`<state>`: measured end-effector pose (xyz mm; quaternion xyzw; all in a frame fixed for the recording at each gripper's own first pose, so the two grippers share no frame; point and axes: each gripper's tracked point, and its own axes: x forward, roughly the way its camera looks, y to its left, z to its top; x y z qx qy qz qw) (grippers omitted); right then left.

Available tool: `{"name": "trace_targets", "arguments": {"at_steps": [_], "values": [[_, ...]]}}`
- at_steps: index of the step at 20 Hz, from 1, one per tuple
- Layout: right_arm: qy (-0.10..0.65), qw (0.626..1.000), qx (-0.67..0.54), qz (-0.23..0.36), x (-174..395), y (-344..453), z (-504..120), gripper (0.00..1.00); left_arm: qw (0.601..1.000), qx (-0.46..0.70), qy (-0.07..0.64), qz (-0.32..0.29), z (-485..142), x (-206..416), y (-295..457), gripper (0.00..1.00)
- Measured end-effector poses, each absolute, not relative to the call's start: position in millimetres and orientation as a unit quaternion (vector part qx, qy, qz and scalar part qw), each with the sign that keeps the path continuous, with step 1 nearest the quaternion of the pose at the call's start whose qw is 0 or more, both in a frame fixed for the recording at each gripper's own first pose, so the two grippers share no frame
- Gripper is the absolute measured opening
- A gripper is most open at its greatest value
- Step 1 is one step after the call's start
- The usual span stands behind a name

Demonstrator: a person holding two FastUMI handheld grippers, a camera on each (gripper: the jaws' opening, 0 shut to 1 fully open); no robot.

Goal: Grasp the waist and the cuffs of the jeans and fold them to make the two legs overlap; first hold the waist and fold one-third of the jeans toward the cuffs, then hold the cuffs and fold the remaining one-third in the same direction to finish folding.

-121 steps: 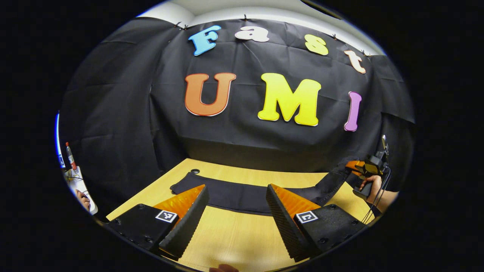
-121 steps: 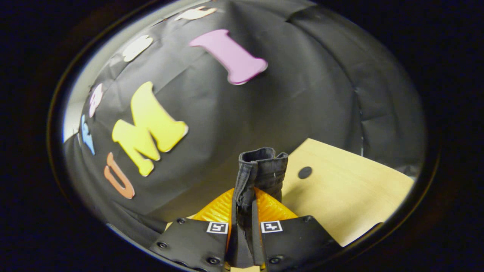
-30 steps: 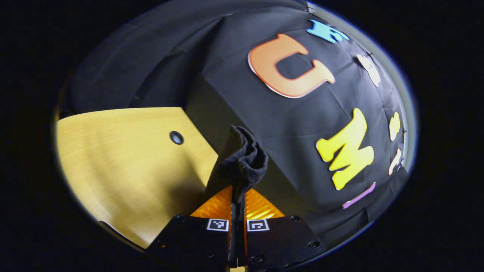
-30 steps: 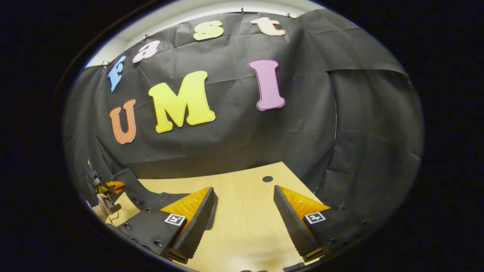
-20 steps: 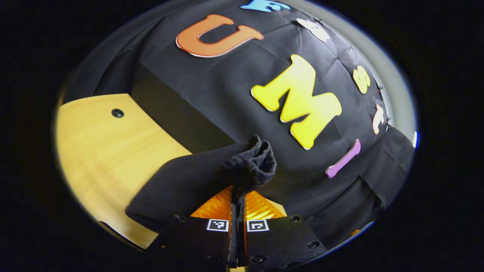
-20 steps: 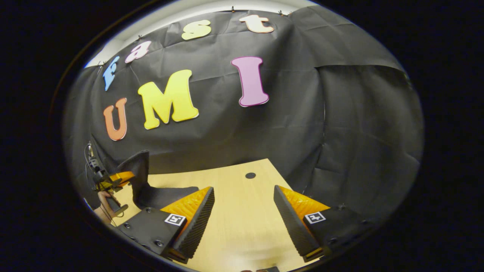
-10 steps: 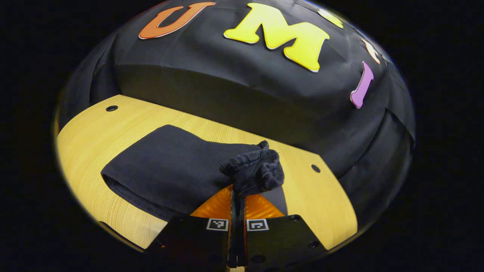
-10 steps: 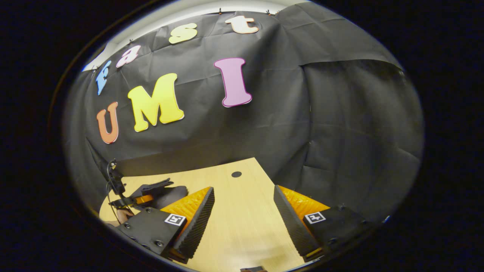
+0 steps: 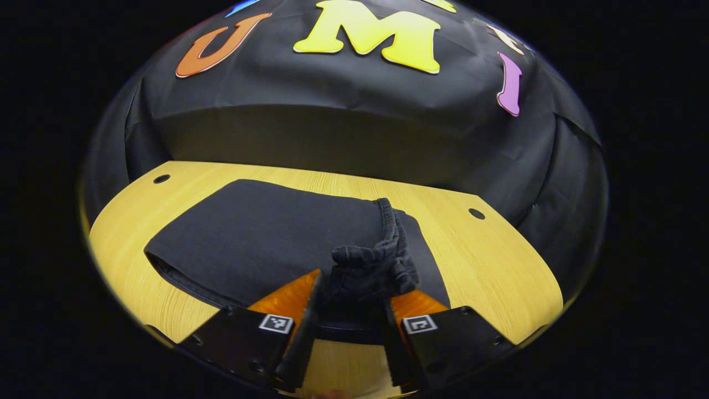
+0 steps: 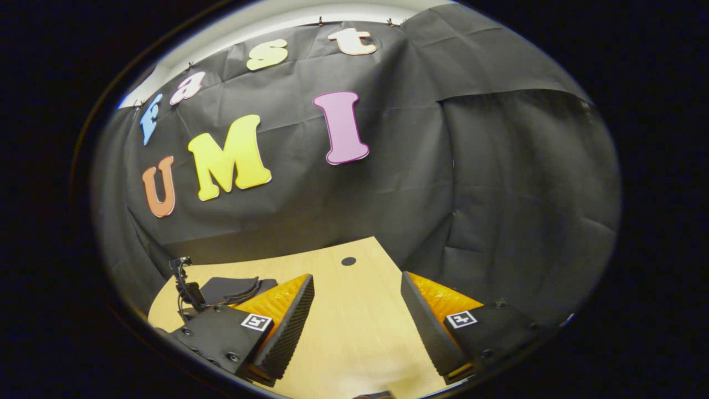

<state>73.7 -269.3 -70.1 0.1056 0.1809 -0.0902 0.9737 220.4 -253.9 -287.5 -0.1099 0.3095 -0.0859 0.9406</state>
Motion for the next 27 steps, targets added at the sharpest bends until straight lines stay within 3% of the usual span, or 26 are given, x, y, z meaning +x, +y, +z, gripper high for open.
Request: {"name": "trace_targets", "arguments": {"at_steps": [1,3,4,8,9,10,13,14,15,17,19,24,25,27], "values": [[0.182,0.974,0.104,-0.090,73.6,-267.4,-71.7,0.98,0.942,-0.110,0.306,-0.082,-280.8,218.2,-250.3,0.82],[0.181,0.974,0.081,-0.110,75.3,-272.9,-81.4,0.92,0.945,-0.114,0.294,-0.085,-267.0,214.4,-247.0,0.96],[0.177,0.975,0.073,-0.116,77.1,-274.8,-83.5,0.98,0.949,-0.112,0.281,-0.089,-256.1,214.8,-242.8,0.98],[0.136,0.980,0.093,-0.108,90.2,-250.1,-68.4,0.93,0.969,-0.089,0.213,-0.087,-193.0,214.7,-210.7,0.99],[0.132,0.982,0.097,-0.097,101.3,-238.5,-63.7,0.98,0.976,-0.077,0.188,-0.083,-165.0,212.5,-196.6,0.99],[0.126,0.983,0.099,-0.089,108.3,-229.3,-58.7,0.92,0.979,-0.070,0.172,-0.078,-145.6,208.5,-184.2,0.99],[0.089,0.989,0.106,-0.058,128.1,-187.1,-37.2,0.92,0.989,-0.053,0.130,-0.056,-91.4,190.9,-144.6,0.99],[0.081,0.990,0.106,-0.047,132.9,-170.9,-32.6,0.98,0.991,-0.047,0.113,-0.052,-71.8,175.7,-131.6,0.98],[0.075,0.991,0.104,-0.034,137.2,-152.5,-29.8,0.92,0.993,-0.041,0.099,-0.046,-52.2,167.8,-119.5,0.99],[0.065,0.993,0.100,0.000,140.7,-107.9,-19.9,0.93,0.996,-0.022,0.081,-0.033,-25.2,150.1,-96.0,0.98],[0.051,0.994,0.090,0.034,136.6,-65.4,-4.7,0.98,0.998,-0.015,0.064,-0.021,-1.8,128.3,-72.5,0.98],[0.020,0.995,0.056,0.085,103.1,9.5,12.1,0.98,0.999,-0.022,0.039,-0.006,26.7,72.4,-36.2,0.98],[0.019,0.994,0.052,0.089,97.7,16.4,12.0,0.92,0.999,-0.019,0.037,-0.005,26.6,66.4,-33.7,0.98],[0.020,0.995,0.040,0.094,83.3,31.9,6.5,0.92,0.999,-0.021,0.036,-0.004,24.6,49.1,-25.2,1.00]]}}
